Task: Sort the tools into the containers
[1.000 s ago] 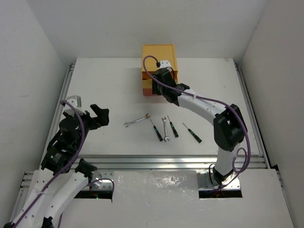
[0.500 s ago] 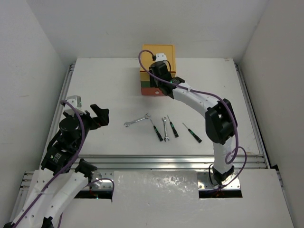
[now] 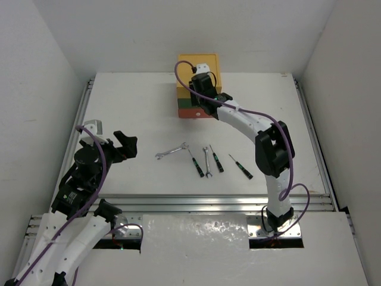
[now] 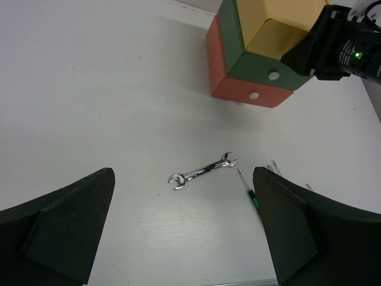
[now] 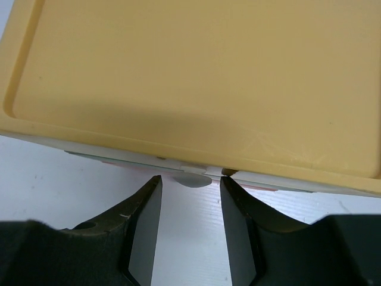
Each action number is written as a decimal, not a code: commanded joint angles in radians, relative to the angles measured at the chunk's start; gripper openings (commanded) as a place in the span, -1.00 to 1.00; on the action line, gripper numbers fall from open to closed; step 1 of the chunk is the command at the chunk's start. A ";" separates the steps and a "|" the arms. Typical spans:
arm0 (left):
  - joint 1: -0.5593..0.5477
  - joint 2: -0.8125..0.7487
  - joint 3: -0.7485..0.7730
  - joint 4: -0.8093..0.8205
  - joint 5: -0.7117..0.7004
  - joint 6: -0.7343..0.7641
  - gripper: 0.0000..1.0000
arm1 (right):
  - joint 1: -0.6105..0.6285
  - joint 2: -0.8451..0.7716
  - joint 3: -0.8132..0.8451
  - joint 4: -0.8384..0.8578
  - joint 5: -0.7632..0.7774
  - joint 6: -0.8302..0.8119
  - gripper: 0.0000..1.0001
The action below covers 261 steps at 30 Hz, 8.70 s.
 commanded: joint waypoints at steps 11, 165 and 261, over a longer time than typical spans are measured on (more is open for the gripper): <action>-0.003 0.011 0.000 0.053 0.025 0.019 0.99 | 0.015 -0.167 -0.226 0.150 -0.019 0.099 0.19; -0.003 0.007 -0.003 0.059 0.042 0.025 0.99 | 0.093 -0.261 -0.560 0.345 0.029 0.208 -0.74; -0.004 0.022 -0.003 0.056 0.039 0.023 0.99 | 0.021 -0.307 -0.352 0.104 0.227 1.205 -0.30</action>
